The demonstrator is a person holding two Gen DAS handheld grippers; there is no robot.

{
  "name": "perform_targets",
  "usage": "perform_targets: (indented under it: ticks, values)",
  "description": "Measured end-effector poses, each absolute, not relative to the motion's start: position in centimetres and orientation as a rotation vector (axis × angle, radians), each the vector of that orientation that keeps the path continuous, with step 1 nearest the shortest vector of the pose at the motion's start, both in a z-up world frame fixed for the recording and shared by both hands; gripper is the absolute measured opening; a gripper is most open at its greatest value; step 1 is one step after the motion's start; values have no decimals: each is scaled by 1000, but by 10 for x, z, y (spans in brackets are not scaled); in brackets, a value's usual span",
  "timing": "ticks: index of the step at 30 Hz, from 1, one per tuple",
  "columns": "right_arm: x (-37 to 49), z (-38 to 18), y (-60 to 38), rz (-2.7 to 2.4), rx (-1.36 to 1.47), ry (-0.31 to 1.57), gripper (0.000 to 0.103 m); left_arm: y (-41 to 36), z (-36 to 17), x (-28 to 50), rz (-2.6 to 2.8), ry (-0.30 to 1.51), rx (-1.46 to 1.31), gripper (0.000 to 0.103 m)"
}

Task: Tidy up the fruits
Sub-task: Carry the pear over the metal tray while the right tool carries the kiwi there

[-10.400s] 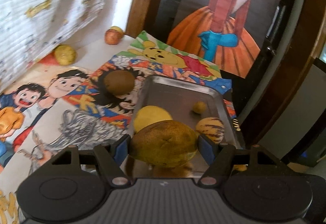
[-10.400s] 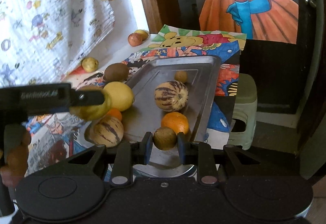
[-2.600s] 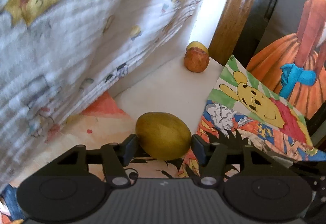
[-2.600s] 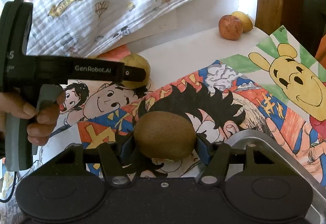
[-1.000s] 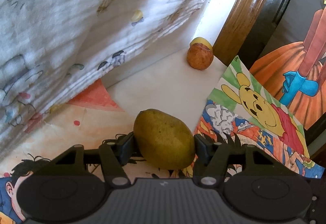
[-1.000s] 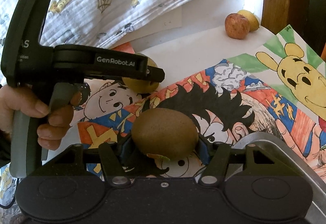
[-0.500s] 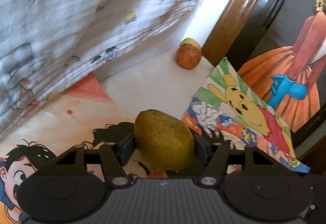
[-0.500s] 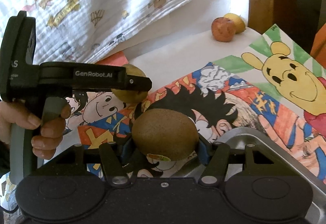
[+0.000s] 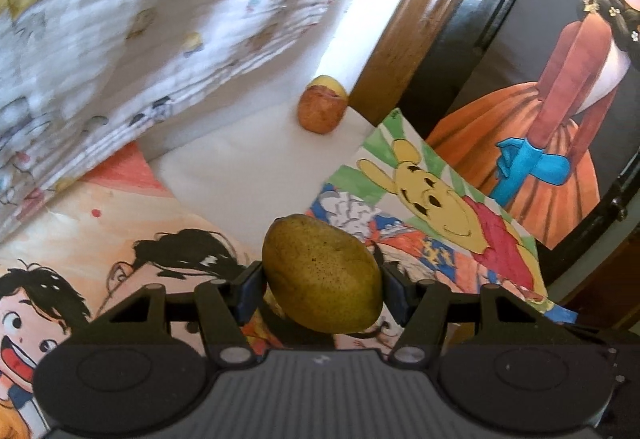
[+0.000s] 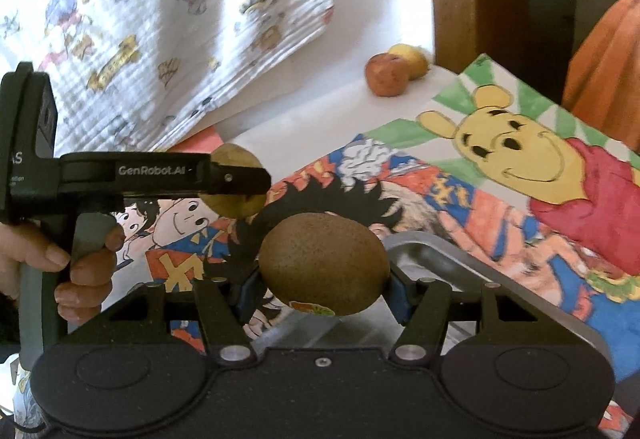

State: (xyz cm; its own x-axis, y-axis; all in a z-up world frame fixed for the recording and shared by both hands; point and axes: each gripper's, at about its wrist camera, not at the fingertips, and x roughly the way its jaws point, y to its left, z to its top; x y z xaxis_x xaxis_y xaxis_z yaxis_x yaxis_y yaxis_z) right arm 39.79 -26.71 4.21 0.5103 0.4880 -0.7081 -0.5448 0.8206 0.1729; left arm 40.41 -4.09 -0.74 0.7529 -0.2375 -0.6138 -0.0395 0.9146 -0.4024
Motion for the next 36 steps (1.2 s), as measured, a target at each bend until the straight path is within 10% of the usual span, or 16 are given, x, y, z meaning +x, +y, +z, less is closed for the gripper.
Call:
perform_targets:
  ticks: [36]
  values:
    - [362,42,-373,390,90,769,63,-152,-5,360,-395,738,-197,66]
